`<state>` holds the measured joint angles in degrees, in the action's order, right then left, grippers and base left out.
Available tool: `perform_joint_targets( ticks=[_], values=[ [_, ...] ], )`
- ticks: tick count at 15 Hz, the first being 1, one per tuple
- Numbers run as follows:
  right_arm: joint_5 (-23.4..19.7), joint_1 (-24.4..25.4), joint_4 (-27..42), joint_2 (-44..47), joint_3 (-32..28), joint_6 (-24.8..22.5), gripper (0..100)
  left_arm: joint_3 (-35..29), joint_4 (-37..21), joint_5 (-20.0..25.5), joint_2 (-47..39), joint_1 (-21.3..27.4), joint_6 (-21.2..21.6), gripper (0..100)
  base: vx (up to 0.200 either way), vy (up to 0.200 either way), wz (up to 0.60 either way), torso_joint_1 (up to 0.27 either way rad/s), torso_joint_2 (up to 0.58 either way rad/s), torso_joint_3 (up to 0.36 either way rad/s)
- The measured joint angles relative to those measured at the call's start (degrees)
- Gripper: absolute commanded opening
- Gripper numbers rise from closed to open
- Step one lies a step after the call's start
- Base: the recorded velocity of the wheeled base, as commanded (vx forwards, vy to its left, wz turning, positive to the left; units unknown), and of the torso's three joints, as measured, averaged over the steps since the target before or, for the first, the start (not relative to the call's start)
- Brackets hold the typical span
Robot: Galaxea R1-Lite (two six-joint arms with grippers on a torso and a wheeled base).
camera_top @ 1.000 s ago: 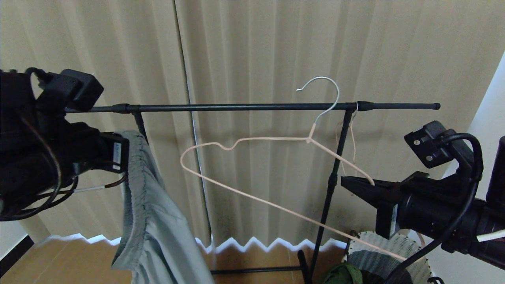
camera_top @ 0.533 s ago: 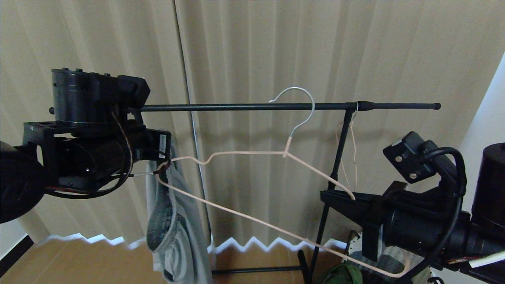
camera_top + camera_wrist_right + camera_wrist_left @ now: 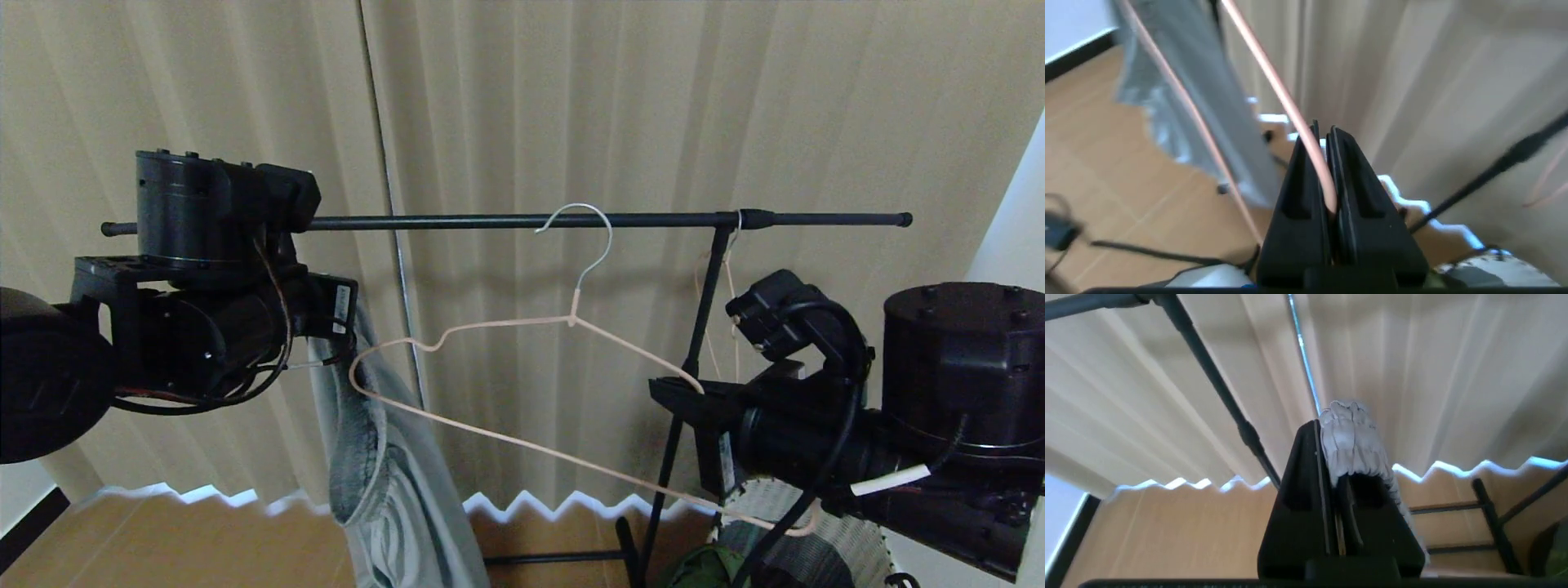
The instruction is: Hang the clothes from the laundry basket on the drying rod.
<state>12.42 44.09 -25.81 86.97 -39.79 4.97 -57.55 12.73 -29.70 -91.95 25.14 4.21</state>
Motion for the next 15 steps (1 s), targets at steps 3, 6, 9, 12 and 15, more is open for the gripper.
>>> perform_joint_targets(
  ticks=[3, 6, 9, 12, 15],
  values=[
    [3.9, -0.1, -0.1, 3.5, -4.8, -0.3, 0, 0.0, -3.6, -0.8, 0.1, 1.4, -0.3, 0, 0.000, 0.000, 0.00, 0.000, 0.00, 0.000],
    [6.3, -0.1, -0.2, 6.0, -7.3, -0.3, 0, 0.1, -5.2, -0.8, 0.0, 2.3, -0.5, 0, 0.000, 0.000, 0.00, 0.000, 0.00, 0.000],
    [8.1, 1.9, 0.4, 7.5, -9.1, -0.3, 0, -0.3, -7.9, -1.0, -0.1, 2.4, -0.5, 0, 0.000, 0.000, 0.00, 0.000, 0.00, 0.000],
    [7.8, 5.3, 0.6, 7.8, -9.8, 0.8, 0, -0.6, -7.6, -4.5, -1.0, 2.5, -0.7, 0, 0.000, 0.000, 0.00, 0.000, 0.00, 0.000],
    [6.0, 7.7, 0.7, 7.9, -9.8, 2.6, 0, -1.6, -5.9, -6.9, -2.9, 2.4, -1.1, 0, 0.000, 0.000, 0.00, 0.000, 0.00, 0.000]
  ],
)
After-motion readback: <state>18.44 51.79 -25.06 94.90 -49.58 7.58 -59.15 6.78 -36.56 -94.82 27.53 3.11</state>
